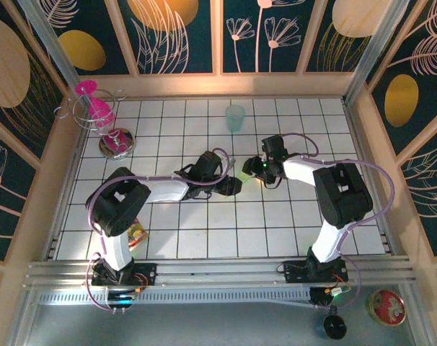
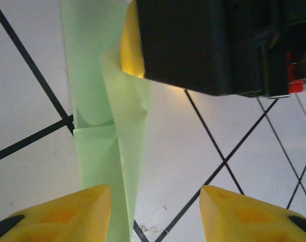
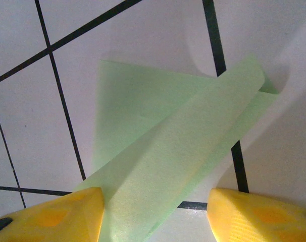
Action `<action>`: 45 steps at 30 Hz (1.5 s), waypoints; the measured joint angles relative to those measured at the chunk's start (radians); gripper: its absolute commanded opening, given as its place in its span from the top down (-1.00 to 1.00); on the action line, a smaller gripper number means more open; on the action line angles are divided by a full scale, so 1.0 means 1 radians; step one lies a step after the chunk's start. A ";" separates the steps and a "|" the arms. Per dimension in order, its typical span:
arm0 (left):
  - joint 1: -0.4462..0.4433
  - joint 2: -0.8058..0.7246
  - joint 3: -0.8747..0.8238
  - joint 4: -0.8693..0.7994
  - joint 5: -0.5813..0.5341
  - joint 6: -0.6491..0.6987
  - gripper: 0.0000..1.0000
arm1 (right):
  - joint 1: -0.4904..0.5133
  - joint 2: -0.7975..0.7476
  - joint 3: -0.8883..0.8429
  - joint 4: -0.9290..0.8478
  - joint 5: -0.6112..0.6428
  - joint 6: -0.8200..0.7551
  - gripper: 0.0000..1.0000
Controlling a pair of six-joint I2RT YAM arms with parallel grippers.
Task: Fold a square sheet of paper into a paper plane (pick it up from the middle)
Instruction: Fold the wing for the fifth time at the center of the table.
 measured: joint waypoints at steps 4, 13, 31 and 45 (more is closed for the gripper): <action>0.000 0.023 0.011 -0.023 -0.006 0.012 0.04 | 0.000 0.002 0.001 0.000 0.001 0.003 -0.18; 0.000 0.061 0.014 -0.033 -0.008 0.034 0.17 | 0.000 0.004 0.003 -0.004 0.001 0.004 -0.17; 0.000 0.069 0.015 -0.035 -0.037 0.045 0.54 | 0.000 0.013 0.003 -0.007 0.011 0.014 -0.11; 0.000 0.075 0.017 -0.035 -0.047 0.045 0.59 | 0.000 0.001 0.004 -0.013 0.017 0.015 -0.07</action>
